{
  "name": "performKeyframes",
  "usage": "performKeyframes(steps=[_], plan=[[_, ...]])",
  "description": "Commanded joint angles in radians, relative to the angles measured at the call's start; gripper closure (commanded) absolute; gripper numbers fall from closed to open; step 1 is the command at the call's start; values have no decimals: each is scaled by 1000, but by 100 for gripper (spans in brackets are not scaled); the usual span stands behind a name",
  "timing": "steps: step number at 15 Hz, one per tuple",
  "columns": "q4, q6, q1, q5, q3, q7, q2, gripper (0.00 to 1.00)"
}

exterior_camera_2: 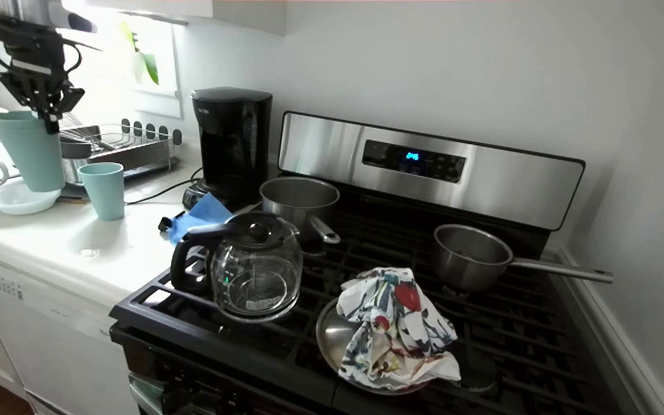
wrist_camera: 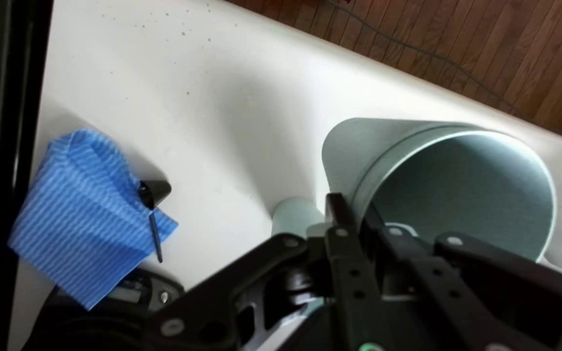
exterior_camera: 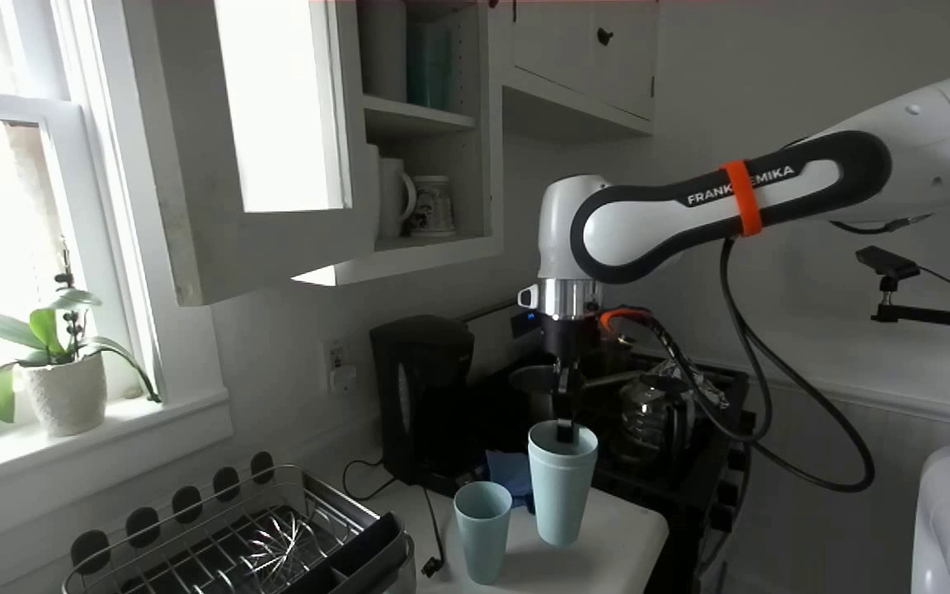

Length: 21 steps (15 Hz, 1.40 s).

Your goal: Put the cup on the right inside the cup in the middle and then put them inside the cup on the left

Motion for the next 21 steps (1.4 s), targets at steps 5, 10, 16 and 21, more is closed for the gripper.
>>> performKeyframes(steps=[5,10,16,21], plan=[[126,45,-6,-6,-3,43,-7,98],[156,169,-6,0,-1,49,85,98],[196,201,0,10,9,40,207,98],[230,156,-4,-1,17,39,253,98]])
